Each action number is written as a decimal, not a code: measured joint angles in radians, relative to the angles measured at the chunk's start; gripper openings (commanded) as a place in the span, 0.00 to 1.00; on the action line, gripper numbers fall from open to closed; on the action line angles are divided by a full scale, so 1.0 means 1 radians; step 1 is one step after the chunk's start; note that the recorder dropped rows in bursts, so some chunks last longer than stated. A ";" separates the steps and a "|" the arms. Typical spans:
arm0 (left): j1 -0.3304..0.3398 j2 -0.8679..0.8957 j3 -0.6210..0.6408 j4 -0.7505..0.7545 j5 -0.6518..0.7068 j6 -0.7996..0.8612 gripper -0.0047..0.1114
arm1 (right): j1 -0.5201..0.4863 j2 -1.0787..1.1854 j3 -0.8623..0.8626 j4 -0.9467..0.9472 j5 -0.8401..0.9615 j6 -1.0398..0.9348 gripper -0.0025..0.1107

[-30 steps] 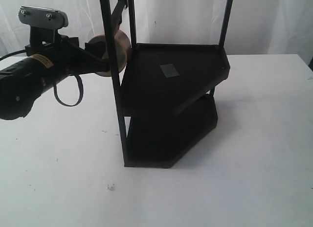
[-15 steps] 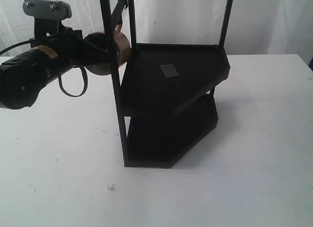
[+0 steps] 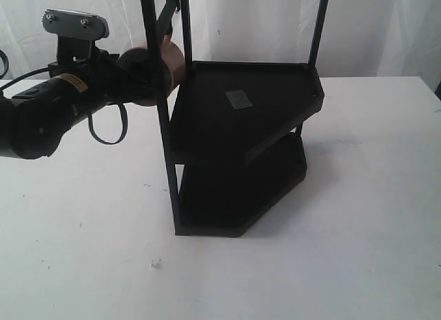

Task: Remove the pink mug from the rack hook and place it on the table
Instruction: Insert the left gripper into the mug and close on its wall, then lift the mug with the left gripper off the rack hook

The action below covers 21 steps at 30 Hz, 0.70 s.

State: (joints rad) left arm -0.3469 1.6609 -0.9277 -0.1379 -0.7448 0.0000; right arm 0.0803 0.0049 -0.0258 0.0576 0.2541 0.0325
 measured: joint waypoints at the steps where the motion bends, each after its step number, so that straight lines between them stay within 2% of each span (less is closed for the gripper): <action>1: 0.000 0.000 0.000 0.000 -0.006 0.000 0.60 | 0.000 0.000 0.000 0.000 0.000 0.001 0.02; 13: 0.000 0.002 0.000 0.000 -0.050 0.000 0.60 | 0.000 0.000 0.000 0.000 0.000 0.005 0.02; 21: 0.000 0.002 0.000 0.000 -0.052 0.000 0.52 | 0.000 0.000 0.000 0.000 0.000 0.005 0.02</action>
State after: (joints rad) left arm -0.3469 1.6624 -0.9277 -0.1379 -0.7972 0.0000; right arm 0.0803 0.0049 -0.0258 0.0576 0.2541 0.0372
